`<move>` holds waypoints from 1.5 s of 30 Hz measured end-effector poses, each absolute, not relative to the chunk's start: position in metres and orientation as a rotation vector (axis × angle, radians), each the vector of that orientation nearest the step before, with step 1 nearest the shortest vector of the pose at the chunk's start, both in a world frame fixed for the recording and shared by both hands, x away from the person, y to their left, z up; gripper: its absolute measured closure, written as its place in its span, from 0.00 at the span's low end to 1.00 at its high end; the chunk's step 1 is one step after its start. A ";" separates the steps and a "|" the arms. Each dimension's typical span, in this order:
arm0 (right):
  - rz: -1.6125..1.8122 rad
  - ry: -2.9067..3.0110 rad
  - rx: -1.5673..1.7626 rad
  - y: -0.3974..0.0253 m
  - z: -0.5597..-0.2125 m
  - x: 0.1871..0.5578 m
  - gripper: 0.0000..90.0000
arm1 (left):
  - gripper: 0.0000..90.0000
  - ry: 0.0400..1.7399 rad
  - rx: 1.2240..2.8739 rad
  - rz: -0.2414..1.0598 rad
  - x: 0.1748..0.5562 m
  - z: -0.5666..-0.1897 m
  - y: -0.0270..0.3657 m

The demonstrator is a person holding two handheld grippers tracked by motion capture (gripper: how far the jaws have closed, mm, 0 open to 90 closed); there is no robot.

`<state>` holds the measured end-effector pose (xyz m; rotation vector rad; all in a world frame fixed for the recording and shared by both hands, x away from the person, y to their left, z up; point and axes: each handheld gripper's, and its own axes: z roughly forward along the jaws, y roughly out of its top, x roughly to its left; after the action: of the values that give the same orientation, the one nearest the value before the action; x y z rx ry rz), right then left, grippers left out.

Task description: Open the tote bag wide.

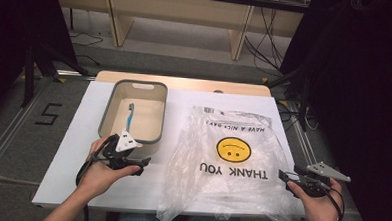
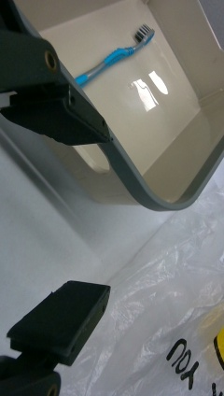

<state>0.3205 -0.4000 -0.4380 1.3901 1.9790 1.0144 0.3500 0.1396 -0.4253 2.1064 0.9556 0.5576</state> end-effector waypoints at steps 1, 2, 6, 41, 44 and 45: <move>1.006 1.981 1.394 -0.400 -0.438 0.321 0.40 | 0.24 0.949 2.108 0.553 0.350 -0.425 0.138; 0.998 1.984 1.404 -0.400 -0.439 0.321 0.40 | 0.24 0.950 2.109 0.550 0.350 -0.425 0.137; 0.967 2.003 1.417 -0.401 -0.442 0.322 0.40 | 0.25 0.946 2.109 0.540 0.349 -0.426 0.132; 0.836 2.053 1.511 -0.404 -0.456 0.329 0.48 | 0.32 0.876 2.229 0.352 0.349 -0.453 0.051; 0.835 2.053 1.511 -0.404 -0.456 0.330 0.48 | 0.32 0.868 2.232 0.352 0.350 -0.453 0.050; 0.836 2.052 1.512 -0.403 -0.456 0.330 0.49 | 0.32 0.866 2.235 0.356 0.350 -0.454 0.049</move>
<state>0.3296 -0.4035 -0.4560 1.5123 2.0520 0.8363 0.3501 0.0494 -0.4536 2.2348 0.8658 0.3557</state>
